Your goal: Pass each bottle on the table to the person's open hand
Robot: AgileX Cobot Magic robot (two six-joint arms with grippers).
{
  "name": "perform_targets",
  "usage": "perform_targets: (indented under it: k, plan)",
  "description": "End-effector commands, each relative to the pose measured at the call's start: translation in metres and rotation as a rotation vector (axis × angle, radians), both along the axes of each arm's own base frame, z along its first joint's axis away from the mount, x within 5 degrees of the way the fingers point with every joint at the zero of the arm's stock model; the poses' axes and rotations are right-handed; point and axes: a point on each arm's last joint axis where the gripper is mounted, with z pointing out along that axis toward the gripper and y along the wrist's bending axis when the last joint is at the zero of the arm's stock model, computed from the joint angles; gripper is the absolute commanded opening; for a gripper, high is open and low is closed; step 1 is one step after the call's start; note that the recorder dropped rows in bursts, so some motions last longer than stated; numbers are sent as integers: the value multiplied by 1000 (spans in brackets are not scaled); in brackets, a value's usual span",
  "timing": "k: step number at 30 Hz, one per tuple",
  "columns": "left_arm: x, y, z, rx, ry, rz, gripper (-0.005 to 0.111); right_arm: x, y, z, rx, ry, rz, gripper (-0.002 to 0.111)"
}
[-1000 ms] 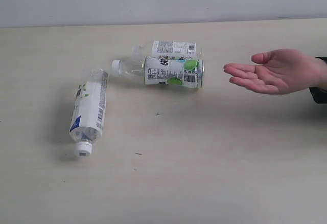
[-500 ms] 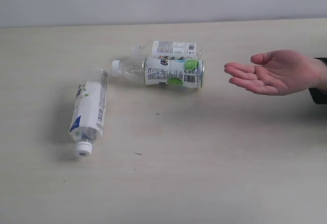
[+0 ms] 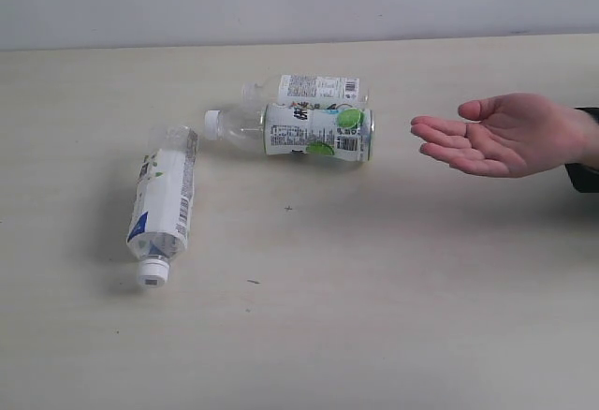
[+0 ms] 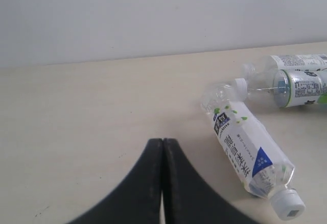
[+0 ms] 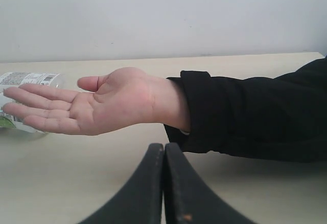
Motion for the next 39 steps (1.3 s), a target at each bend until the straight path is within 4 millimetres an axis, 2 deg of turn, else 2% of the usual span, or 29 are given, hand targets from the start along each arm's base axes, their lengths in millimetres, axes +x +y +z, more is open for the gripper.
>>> perform_targets:
  k: [1, 39]
  plan:
    - [1, 0, 1, 6, -20, -5, 0, 0, 0, 1, 8, -17, -5, 0]
    - [1, -1, 3, -28, -31, -3, 0, 0, 0, 1, 10, -17, -5, 0]
